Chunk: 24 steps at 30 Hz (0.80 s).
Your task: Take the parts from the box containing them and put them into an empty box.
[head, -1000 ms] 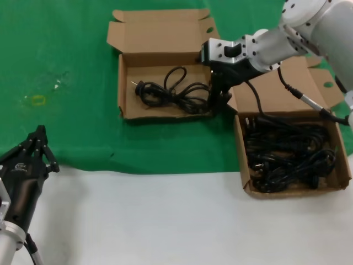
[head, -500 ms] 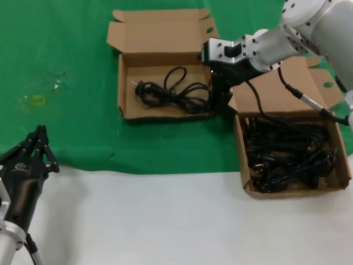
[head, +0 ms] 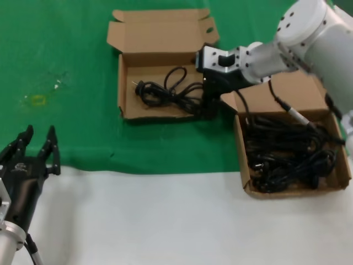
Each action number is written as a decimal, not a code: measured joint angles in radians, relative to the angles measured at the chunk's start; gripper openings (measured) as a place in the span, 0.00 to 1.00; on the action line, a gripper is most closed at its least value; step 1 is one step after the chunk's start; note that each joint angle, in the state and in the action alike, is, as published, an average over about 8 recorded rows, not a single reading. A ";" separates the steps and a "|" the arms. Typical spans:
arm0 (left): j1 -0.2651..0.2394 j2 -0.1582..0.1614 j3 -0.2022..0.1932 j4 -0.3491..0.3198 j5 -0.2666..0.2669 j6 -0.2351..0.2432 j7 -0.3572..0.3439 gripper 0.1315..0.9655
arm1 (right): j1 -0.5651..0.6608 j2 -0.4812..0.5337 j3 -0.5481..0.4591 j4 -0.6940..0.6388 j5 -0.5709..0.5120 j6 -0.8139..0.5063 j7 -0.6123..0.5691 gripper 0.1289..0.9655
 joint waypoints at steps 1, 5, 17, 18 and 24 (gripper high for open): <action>0.000 0.000 0.000 0.000 0.000 0.000 0.000 0.11 | -0.017 0.003 0.007 0.018 0.007 0.010 0.005 1.00; 0.000 0.000 0.000 0.000 0.000 0.000 0.000 0.20 | -0.092 0.018 0.035 0.095 0.034 0.052 0.024 1.00; 0.000 0.000 0.000 0.000 0.000 0.000 0.000 0.51 | -0.337 0.064 0.127 0.349 0.127 0.191 0.089 1.00; 0.000 0.000 0.000 0.000 0.000 0.000 0.000 0.54 | -0.358 0.068 0.135 0.371 0.135 0.202 0.094 1.00; 0.000 0.000 0.000 0.000 0.000 0.000 0.000 0.69 | -0.481 0.092 0.182 0.498 0.181 0.273 0.127 1.00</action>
